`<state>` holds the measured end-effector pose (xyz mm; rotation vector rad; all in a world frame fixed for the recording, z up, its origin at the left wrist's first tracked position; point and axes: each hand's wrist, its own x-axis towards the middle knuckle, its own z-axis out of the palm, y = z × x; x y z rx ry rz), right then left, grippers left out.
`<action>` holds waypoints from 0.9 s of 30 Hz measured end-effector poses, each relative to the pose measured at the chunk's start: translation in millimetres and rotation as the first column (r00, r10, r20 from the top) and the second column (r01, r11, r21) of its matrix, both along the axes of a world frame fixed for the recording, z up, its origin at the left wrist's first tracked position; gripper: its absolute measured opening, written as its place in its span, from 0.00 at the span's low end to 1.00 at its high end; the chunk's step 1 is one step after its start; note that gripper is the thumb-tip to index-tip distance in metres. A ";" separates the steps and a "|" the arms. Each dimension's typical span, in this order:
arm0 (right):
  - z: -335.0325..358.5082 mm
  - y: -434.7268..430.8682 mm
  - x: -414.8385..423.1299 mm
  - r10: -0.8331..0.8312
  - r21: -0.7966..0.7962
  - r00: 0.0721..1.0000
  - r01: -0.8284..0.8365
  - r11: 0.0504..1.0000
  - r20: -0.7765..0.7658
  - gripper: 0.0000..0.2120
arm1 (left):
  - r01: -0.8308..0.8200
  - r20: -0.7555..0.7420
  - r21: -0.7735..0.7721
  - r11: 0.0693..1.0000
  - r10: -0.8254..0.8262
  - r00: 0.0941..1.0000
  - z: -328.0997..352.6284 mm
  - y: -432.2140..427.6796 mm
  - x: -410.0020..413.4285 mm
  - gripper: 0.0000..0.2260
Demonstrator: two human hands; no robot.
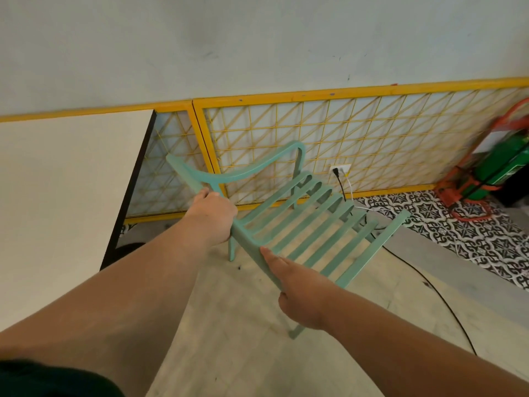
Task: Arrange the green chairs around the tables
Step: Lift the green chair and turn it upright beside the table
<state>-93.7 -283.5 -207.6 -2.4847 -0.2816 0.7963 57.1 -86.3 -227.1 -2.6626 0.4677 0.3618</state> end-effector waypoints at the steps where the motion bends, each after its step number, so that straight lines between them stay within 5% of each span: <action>1: 2.0 -2.6 -1.7 0.000 -0.004 1.000 0.000 1.000 0.003 0.44 | -0.012 -0.002 -0.009 1.000 0.012 1.000 0.8 -2.0 -2.2 0.11; 18: 9.8 -62.2 -40.5 0.107 -0.057 0.994 -0.109 0.992 -0.033 0.42 | -0.271 -0.075 -0.092 0.958 0.265 0.961 5.0 -33.7 -86.4 0.04; 23: 7.1 -84.5 -44.0 0.103 -0.143 0.995 -0.103 0.984 -0.008 0.36 | -0.353 -0.122 -0.042 0.935 0.346 0.930 8.2 -58.4 -101.9 0.13; 27: -0.4 -86.6 -55.7 -0.064 -0.159 0.982 0.092 0.983 0.176 0.42 | -0.339 -0.100 -0.082 0.937 0.331 0.938 8.2 -57.0 -102.0 0.13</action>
